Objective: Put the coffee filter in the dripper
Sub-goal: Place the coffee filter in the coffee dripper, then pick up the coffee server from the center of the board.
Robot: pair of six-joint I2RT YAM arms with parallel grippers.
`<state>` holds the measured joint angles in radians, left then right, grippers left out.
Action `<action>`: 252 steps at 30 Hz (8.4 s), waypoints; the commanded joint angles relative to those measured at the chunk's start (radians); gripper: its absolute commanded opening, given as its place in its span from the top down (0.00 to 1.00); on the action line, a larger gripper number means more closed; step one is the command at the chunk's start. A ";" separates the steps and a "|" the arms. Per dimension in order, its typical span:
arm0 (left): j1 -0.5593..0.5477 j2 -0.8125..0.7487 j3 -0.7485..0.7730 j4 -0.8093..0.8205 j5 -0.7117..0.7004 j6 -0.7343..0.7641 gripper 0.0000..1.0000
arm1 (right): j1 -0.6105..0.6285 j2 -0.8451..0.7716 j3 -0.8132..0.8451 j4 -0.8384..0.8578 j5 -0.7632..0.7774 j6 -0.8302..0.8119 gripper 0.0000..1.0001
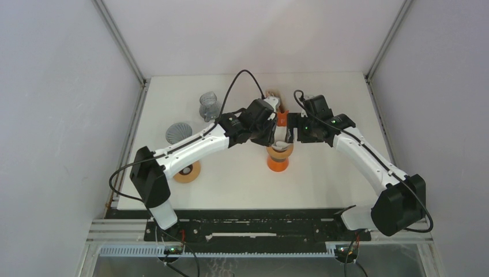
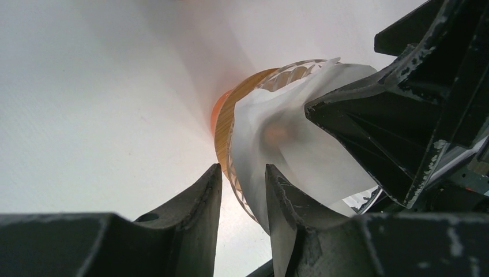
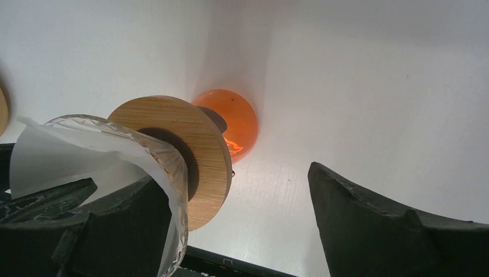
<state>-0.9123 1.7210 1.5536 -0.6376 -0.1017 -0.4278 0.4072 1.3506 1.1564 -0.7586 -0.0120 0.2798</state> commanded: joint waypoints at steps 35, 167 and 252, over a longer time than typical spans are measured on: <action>0.019 -0.061 0.089 0.003 -0.067 0.016 0.44 | -0.004 -0.050 0.033 0.012 -0.029 -0.002 0.10; 0.029 -0.136 0.017 0.074 -0.044 -0.027 0.42 | -0.003 -0.120 0.034 0.090 -0.115 0.009 0.09; 0.666 0.334 0.128 0.133 -0.062 0.251 0.79 | -0.019 -1.041 -0.415 0.285 0.377 -0.106 0.00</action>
<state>-0.2501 2.0968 1.6581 -0.5262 -0.2131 -0.2276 0.3927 0.3149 0.7406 -0.5137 0.3576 0.1875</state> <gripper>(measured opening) 0.253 0.999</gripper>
